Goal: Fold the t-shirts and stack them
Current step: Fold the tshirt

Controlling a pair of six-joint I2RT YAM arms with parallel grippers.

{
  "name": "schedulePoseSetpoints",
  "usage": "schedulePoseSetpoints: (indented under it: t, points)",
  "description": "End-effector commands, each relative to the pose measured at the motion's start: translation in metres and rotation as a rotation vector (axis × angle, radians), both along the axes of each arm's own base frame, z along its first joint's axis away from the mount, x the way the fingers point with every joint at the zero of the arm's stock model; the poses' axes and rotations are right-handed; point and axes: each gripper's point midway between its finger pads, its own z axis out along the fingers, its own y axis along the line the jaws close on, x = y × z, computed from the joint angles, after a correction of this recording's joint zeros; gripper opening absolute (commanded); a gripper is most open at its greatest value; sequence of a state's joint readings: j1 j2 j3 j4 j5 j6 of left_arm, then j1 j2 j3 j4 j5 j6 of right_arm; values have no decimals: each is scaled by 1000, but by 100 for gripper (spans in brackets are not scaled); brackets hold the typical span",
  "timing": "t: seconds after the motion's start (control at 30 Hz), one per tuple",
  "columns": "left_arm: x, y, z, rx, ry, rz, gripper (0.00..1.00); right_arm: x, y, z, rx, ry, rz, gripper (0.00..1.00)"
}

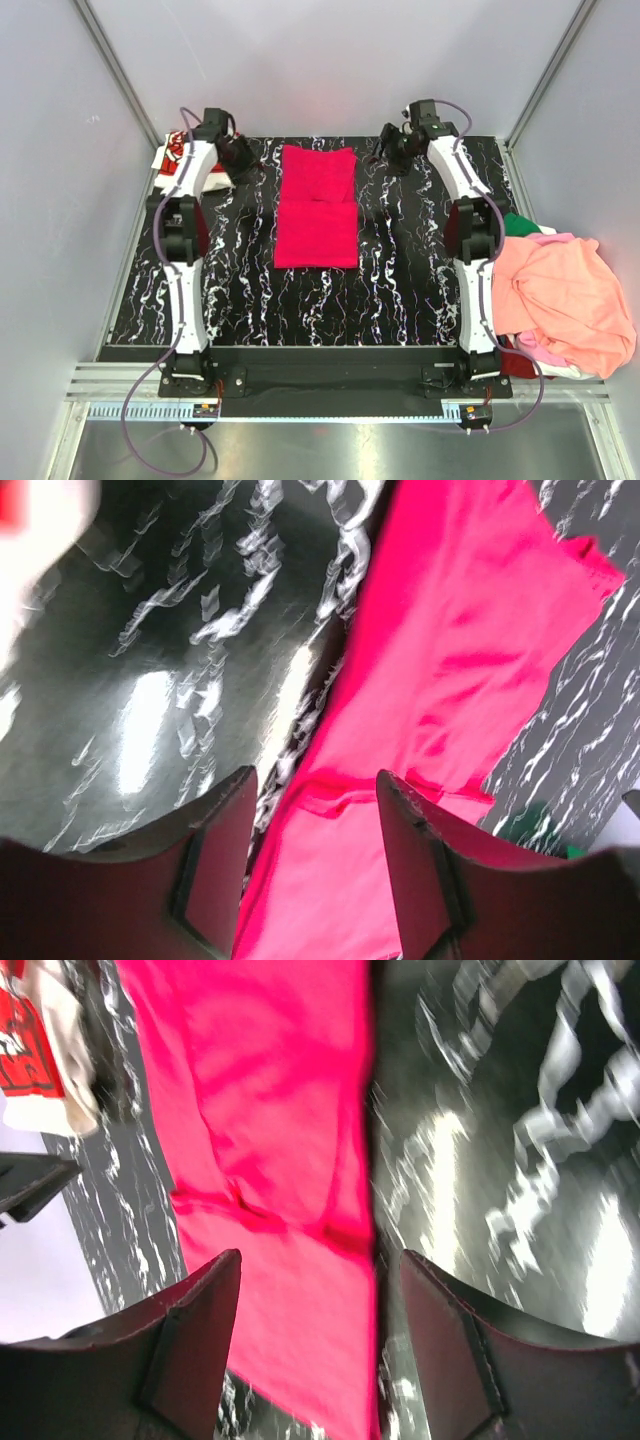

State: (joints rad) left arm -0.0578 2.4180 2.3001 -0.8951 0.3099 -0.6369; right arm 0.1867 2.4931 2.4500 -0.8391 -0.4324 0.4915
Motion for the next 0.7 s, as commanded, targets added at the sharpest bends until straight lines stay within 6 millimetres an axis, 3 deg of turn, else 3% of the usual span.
schedulePoseSetpoints:
  t: [0.0, 0.03, 0.07, 0.1, 0.13, 0.17, 0.2, 0.23, 0.27, 0.33, 0.37, 0.43, 0.47, 0.67]
  points:
    - [-33, -13, 49, -32, -75, -62, 56, -35, 15, 58, 59, -81, 74, 72]
    - [-42, -11, 65, -23, -113, -66, 55, -45, 15, 52, 56, -64, 81, 71]
    - [-67, -9, 35, -11, -31, -76, 55, -63, 12, 22, 45, 4, 84, 71]
    - [-78, -9, 30, -10, -23, -85, 54, -77, 11, 33, 46, -19, 99, 71]
    - [-86, -9, 44, -7, -71, -87, 53, -102, 10, 2, 29, 61, 110, 71]
    - [-112, -8, 15, -4, 2, -98, 53, -112, 10, 9, 30, 37, 120, 71]
    - [-122, -10, 12, -8, 3, -108, 53, -125, 12, 0, 24, 56, 143, 71]
    - [-130, -12, 18, -9, -26, -115, 53, -150, 15, -24, 12, 124, 169, 70]
    - [-150, -12, -1, -9, 22, -125, 53, -162, 17, -23, 11, 122, 184, 70]
    - [-164, -19, -1, -16, 6, -147, 53, -195, 22, -48, 5, 192, 216, 69]
    - [-182, -20, -17, -21, 50, -152, 53, -200, 23, -49, 8, 180, 222, 69]
    - [-191, -29, -21, -45, 35, -168, 53, -221, 24, -66, 11, 232, 229, 68]
    - [-205, -30, -35, -50, 72, -172, 53, -224, 25, -69, 16, 230, 234, 67]
    - [-230, -45, -64, -87, 115, -185, 53, -238, 33, -89, 20, 279, 250, 65]
